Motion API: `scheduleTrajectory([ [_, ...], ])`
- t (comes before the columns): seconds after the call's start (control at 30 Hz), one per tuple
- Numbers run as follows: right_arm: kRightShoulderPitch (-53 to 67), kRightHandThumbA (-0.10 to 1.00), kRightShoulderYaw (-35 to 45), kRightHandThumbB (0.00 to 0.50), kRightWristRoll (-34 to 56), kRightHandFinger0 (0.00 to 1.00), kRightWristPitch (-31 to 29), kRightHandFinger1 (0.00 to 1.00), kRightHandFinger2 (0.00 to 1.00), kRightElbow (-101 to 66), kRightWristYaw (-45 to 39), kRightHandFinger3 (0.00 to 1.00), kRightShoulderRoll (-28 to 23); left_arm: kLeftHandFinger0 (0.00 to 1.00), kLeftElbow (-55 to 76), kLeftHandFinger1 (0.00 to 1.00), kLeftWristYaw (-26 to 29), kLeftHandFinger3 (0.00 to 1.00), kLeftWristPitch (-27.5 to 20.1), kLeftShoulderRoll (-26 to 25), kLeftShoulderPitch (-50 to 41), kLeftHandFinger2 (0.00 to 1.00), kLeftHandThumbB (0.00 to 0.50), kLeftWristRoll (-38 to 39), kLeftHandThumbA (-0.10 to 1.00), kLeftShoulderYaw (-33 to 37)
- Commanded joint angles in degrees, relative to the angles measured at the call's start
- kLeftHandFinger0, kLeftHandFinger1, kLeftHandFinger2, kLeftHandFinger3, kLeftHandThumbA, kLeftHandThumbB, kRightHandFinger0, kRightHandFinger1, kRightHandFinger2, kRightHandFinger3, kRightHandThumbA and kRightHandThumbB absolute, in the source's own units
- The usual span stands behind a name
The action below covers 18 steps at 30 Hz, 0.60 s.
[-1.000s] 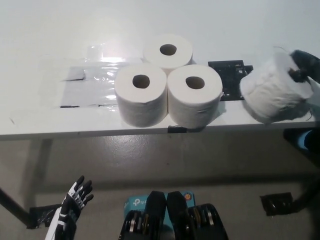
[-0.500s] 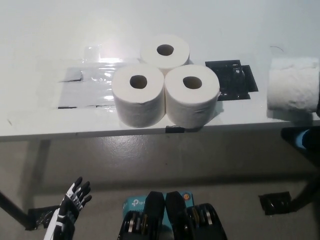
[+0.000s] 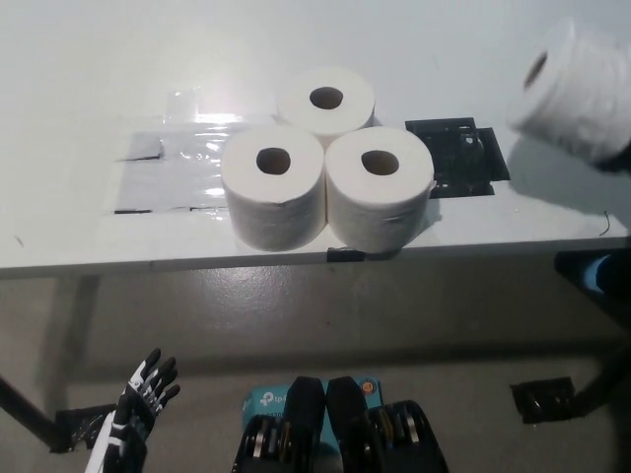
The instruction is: A few rolls of toilet paper are kept infront of the robot and the robot uses its right hand to lift one of the rolls and and places it on top of the other rolls to stack it.
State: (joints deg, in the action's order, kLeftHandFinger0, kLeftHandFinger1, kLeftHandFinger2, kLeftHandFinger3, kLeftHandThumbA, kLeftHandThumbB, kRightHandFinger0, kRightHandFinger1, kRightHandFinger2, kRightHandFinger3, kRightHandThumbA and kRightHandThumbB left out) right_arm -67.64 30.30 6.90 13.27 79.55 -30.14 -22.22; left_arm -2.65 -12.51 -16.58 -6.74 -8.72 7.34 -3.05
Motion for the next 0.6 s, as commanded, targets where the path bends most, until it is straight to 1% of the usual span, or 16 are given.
scheduleTrajectory([
  [0.0,-7.3,0.99,-1.9,0.151,3.6,0.00,3.0,0.00,0.00,-4.7,-3.0,0.00,-0.6,1.00,0.9,1.00,0.0,1.00,-1.6,-0.5,-0.4,1.00,0.237,1.0,1.00,-0.1],
  [0.07,-8.1,0.97,-3.3,0.154,3.4,0.00,3.9,0.00,0.00,-6.5,-2.5,0.00,0.0,1.00,0.8,1.00,0.1,1.00,-1.7,-0.5,-0.3,1.00,0.244,0.9,1.00,-0.1],
  [0.1,-8.4,0.97,-4.3,0.153,3.3,0.00,4.2,0.00,0.00,-7.7,-2.6,0.00,0.2,1.00,0.9,1.00,0.1,1.00,-1.6,-0.5,-0.3,1.00,0.254,0.9,1.00,0.0],
  [0.13,-8.8,0.99,-5.7,0.145,2.7,0.00,3.8,0.00,0.00,-8.9,-3.1,0.00,0.5,1.00,1.0,1.00,0.1,1.00,-1.5,-0.5,-0.3,1.00,0.260,1.0,1.00,0.0],
  [0.17,-9.1,0.99,-6.6,0.134,2.8,0.00,3.6,0.00,0.00,-9.9,-3.2,0.00,0.7,1.00,1.0,1.00,0.1,1.00,-1.3,-0.5,-0.3,1.00,0.259,1.0,1.00,-0.1],
  [0.27,-9.4,1.00,-9.9,0.137,1.8,0.00,4.0,0.00,0.00,-13.3,-3.5,0.00,1.1,1.00,0.9,1.00,-0.1,1.00,-1.3,-0.6,-0.3,1.00,0.256,1.3,1.00,0.0],
  [0.3,-9.5,1.00,-11.4,0.127,1.3,0.00,4.4,0.00,0.00,-14.4,-3.4,0.00,1.2,1.00,0.7,1.00,-0.2,1.00,-1.3,-0.7,-0.2,1.00,0.245,1.4,1.00,0.0],
  [0.33,-9.6,0.99,-12.6,0.115,1.0,0.00,4.9,0.00,0.00,-15.7,-3.1,0.00,1.5,1.00,0.8,1.00,-0.1,1.00,-1.2,-0.7,-0.3,1.00,0.247,1.1,1.00,0.0],
  [0.37,-9.4,0.98,-13.6,0.119,0.9,0.00,5.5,0.00,0.00,-16.9,-2.8,0.00,1.7,1.00,0.8,1.00,-0.1,1.00,-1.3,-0.7,-0.3,1.00,0.243,0.9,1.00,0.0],
  [0.43,-8.5,0.93,-16.1,0.137,0.3,0.00,7.2,0.00,0.00,-20.8,-1.5,0.00,2.4,1.00,0.8,1.00,-0.3,1.00,-1.3,-0.8,-0.5,1.00,0.251,1.0,1.00,0.2],
  [0.5,-8.0,0.94,-18.3,0.127,-0.2,0.00,8.3,0.00,0.00,-23.4,-1.2,0.00,3.1,1.00,0.8,1.00,-0.3,1.00,-1.3,-0.9,-0.5,1.00,0.249,1.1,1.00,0.2],
  [0.57,-7.7,0.98,-21.8,0.125,-1.3,0.00,8.5,0.00,0.00,-25.3,-1.4,0.00,3.6,1.00,1.0,1.00,-0.1,1.00,-1.2,-0.8,-0.7,1.00,0.253,0.8,1.00,0.2],
])
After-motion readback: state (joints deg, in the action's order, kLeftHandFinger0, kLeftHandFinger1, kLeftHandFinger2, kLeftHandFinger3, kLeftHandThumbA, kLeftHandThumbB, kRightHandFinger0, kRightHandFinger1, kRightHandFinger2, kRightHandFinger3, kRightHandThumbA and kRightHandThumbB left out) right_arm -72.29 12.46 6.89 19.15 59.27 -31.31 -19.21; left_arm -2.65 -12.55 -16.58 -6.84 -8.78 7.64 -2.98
